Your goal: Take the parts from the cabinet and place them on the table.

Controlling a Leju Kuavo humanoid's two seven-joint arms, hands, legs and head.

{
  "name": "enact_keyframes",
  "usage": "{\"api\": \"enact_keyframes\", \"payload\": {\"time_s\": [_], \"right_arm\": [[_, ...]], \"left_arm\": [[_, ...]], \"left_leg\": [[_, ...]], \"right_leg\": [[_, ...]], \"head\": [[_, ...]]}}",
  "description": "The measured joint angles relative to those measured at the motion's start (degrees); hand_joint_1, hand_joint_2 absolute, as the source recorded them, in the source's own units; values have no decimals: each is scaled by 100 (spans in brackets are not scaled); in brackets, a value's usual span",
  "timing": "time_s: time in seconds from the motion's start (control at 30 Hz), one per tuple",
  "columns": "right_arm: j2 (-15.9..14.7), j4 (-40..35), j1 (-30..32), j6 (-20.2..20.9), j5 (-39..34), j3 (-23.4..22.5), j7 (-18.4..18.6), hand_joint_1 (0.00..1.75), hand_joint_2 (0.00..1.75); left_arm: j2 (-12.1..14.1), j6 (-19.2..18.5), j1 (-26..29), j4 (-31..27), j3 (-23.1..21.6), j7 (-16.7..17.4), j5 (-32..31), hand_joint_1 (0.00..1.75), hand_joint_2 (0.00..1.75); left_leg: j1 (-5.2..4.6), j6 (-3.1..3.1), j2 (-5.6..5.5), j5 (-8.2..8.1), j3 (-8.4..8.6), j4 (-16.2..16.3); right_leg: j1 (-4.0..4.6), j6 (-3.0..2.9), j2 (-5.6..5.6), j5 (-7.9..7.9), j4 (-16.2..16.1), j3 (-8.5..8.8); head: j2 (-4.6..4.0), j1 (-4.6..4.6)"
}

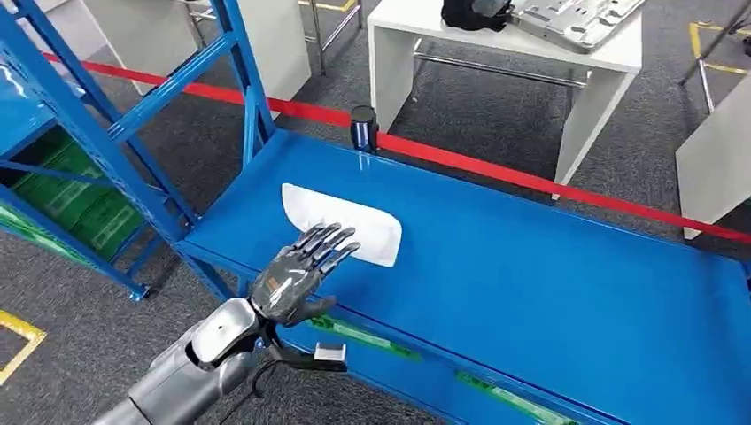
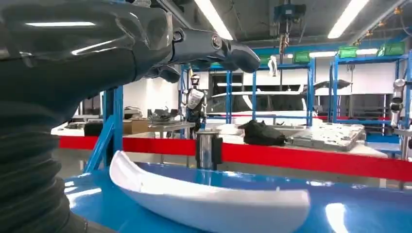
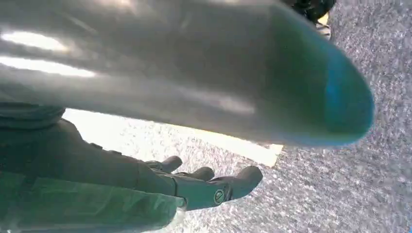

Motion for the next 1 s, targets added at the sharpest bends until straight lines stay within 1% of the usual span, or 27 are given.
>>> {"api": "enact_keyframes", "payload": {"time_s": [0.03, 0.07, 0.1, 0.13, 0.2, 0.23, 0.27, 0.3, 0.33, 0.37, 0.4, 0.43, 0.47, 0.53, 0.57, 0.6, 0.63, 0.7, 0.73, 0.77, 0.8, 0.83, 0.87, 0.9, 0.93, 0.97, 1.0], "right_arm": [[4, 0, -6, 0, 2, 2, 0, 0, 0], [4, 0, -8, 0, 4, 2, 0, 0, 0], [-2, 0, -7, 0, 4, 2, 7, 0, 0], [-9, 0, -9, 0, 15, 7, 22, 0, 0], [-18, 0, -9, -2, 22, 15, 42, 0, 0], [-20, 0, -8, -4, 22, 22, 63, 0, 0], [-20, 0, -6, -9, 22, 26, 83, 0, 0], [-24, 0, -5, -11, 22, 31, 85, 0, 0], [-31, 0, -8, -11, 22, 33, 85, 0, 0], [-46, 2, -16, -15, 22, 33, 87, 0, 0], [-46, 0, -22, -15, 22, 35, 87, 0, 0], [-46, 0, -33, -15, 22, 37, 92, 0, 0], [-46, 0, -46, -15, 22, 37, 92, 0, 0], [-48, 0, -37, -15, 33, 39, 96, 0, 0], [-44, 0, -39, -15, 37, 42, 96, 0, 0], [-39, 0, -40, -15, 39, 42, 96, 0, 0], [-46, 0, -44, -17, 46, 44, 94, 0, 0], [-48, 2, -48, -24, 59, 44, 83, 0, 0], [-50, 2, -48, -46, 68, 46, 83, 0, 0], [-50, 2, -48, -50, 72, 48, 81, 0, 0], [-50, 2, -49, -55, 74, 48, 81, 0, 0], [-48, 2, -52, -55, 79, 50, 79, 0, 0], [-48, 2, -60, -57, 81, 54, 79, 0, 0], [-44, 0, -69, -57, 81, 57, 77, 0, 0], [-2, -2, -81, -57, 81, 66, 74, 0, 0], [-15, 0, -90, -57, 81, 72, 74, 0, 0], [-17, 0, -86, -57, 81, 74, 74, 0, 0]], "left_arm": [[-15, -9, -23, 45, -9, 2, 0, 0, 175], [-37, -9, -53, 74, -9, 7, 2, 0, 175], [-57, -9, -81, 124, -15, 13, 15, 0, 175], [-96, -9, -162, 210, -20, 20, 22, 0, 175], [-162, -4, -223, 385, -24, 20, 72, 0, 175], [-184, -6, -237, 470, -33, 20, 79, 0, 175], [-212, -6, -252, 554, -44, 20, 79, 0, 175], [-240, -11, -284, 629, -57, 20, 81, 0, 175], [-265, -15, -326, 686, -66, 20, 83, 0, 175], [-301, -24, -376, 753, -66, 20, 87, 0, 175], [-326, -35, -424, 804, -66, 20, 96, 0, 175], [-345, -74, -490, 867, -63, 22, 127, 0, 175], [-369, -92, -533, 927, -63, 20, 151, 0, 175], [-424, -140, -619, 1068, -63, -18, 214, 0, 175], [-448, -149, -659, 1126, -59, -31, 241, 0, 175], [-467, -168, -694, 1188, -57, -58, 277, 0, 175], [-492, -181, -749, 1258, -55, -87, 319, 0, 175], [-542, -214, -826, 1435, -57, -109, 356, 0, 175], [-573, -227, -829, 1521, -57, -114, 389, 0, 175], [-597, -242, -829, 1593, -59, -124, 398, 0, 175], [-608, -249, -836, 1646, -59, -133, 409, 0, 175], [-623, -251, -856, 1689, -59, -138, 415, 0, 175], [-638, -251, -895, 1720, -57, -136, 424, 0, 175], [-649, -251, -937, 1742, -52, -138, 426, 0, 175], [-653, -251, -979, 1762, -48, -142, 426, 0, 175], [-669, -249, -1000, 1790, -46, -144, 428, 0, 175], [-688, -256, -1005, 1805, -48, -149, 431, 0, 175]], "left_leg": [[-5, 21, 1, 16, 1, -26], [47, 44, 9, 99, 80, -166], [55, 38, 28, 130, 107, -216], [58, 91, 23, 160, 102, -244], [42, 95, 17, 161, 83, -243], [41, 94, 17, 161, 77, -238], [41, 93, 17, 160, 77, -236], [45, 89, 13, 158, 78, -230], [52, 75, 6, 150, 76, -208], [63, 41, 0, 125, 70, -163], [57, -6, -1, 88, 49, -95], [6, -61, -4, 46, 1, -25], [11, -70, -3, 46, -12, -23], [39, -93, 1, 56, -13, -23], [52, -112, 1, 37, -24, 0], [58, -154, -8, -39, -87, 84], [71, -196, -8, -231, -211, 378], [117, -256, -7, -658, -659, 1324], [122, -267, -6, -787, -869, 1749], [122, -264, -6, -765, -945, 1879], [121, -248, -7, -618, -888, 1724], [120, -221, -8, -385, -715, 1336], [110, -165, -19, -95, -426, 730], [93, -95, -27, 93, -188, 258], [68, -53, -20, 15, -69, 42], [40, -46, -11, 31, -84, 11], [23, -43, -11, 28, -90, 18]], "right_leg": [[5, 31, 1, 17, -28, 11], [36, 58, 1, 7, -24, 3], [16, 55, -6, -32, 63, -51], [17, 15, -5, -241, 431, -225], [5, -5, -6, -617, 1388, -685], [1, 25, -6, -705, 1740, -862], [-7, 69, -7, -678, 1786, -894], [-27, 140, -8, -547, 1546, -781], [-53, 211, -14, -351, 1100, -562], [-79, 276, -29, -126, 507, -261], [-101, 295, -51, -15, 60, -41], [-62, 195, -26, -37, 40, -4], [-60, 133, -21, -32, 67, -36], [-35, 73, -17, -23, 65, -52], [-97, 38, -13, -6, 51, -43], [-94, 22, -7, -2, 49, -37], [-95, -3, -7, -3, 49, -34], [-87, -15, -7, -1, 51, -47], [-82, -15, -6, -1, 51, -48], [-80, -15, -1, -1, 51, -46], [-76, -14, 11, -2, 51, -41], [-70, -14, 22, -2, 51, -35], [-53, -14, 30, -2, 50, -25], [-49, -13, 35, -2, 47, -19], [-33, -7, 36, -1, 43, -31], [-22, 4, 32, 2, 43, -49], [-40, 36, 31, 1, 41, -54]], "head": [[0, -11], [0, 0], [0, 9], [0, 9], [0, 28], [0, 31], [0, 28], [0, 33], [0, 31], [0, 30], [0, 37], [0, 46], [0, 22], [0, 28], [0, 28], [0, 29], [0, -7], [0, -2], [0, -2], [0, -2], [0, -4], [0, -4], [0, -4], [0, -4], [0, 11], [0, 0], [0, -7]]}}
